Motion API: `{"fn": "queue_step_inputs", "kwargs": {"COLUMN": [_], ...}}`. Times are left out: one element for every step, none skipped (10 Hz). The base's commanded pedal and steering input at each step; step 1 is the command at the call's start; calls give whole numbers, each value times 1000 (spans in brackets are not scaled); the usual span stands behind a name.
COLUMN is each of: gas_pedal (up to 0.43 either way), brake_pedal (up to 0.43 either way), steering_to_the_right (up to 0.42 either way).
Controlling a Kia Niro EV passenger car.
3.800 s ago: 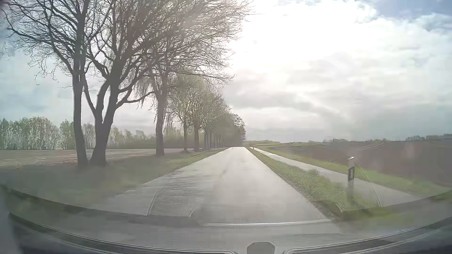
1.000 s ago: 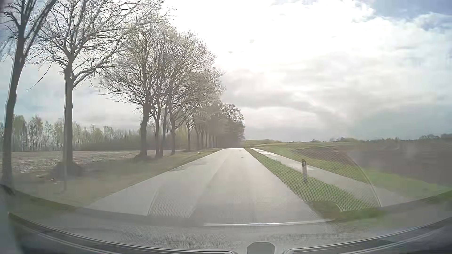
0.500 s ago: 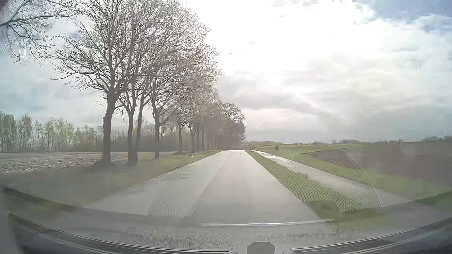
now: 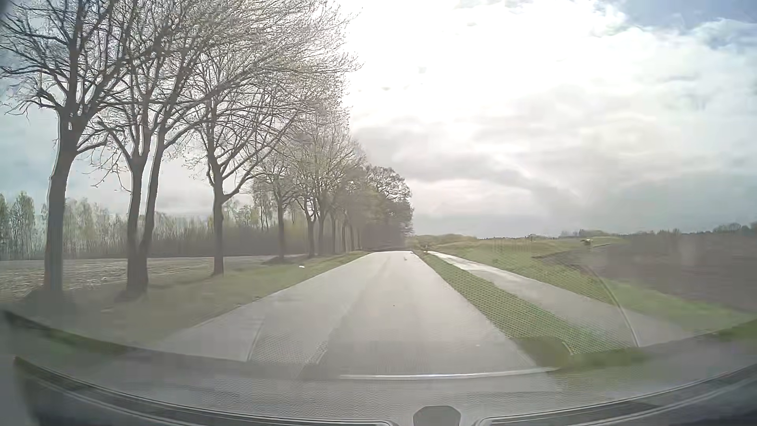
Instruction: Follow the waypoints while adhering to traffic rules and regulations
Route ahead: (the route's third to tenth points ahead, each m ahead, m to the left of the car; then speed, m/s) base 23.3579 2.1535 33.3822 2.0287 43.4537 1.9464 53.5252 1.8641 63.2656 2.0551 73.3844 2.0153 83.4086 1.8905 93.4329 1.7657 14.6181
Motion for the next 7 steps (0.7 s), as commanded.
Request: {"fn": "queue_step_inputs", "kwargs": {"gas_pedal": [240, 240, 240, 240, 240, 240, 240], "brake_pedal": [0, 0, 0, 0, 0, 0, 0], "steering_to_the_right": [0, 1, 1, 0, 0, -1, -2]}}
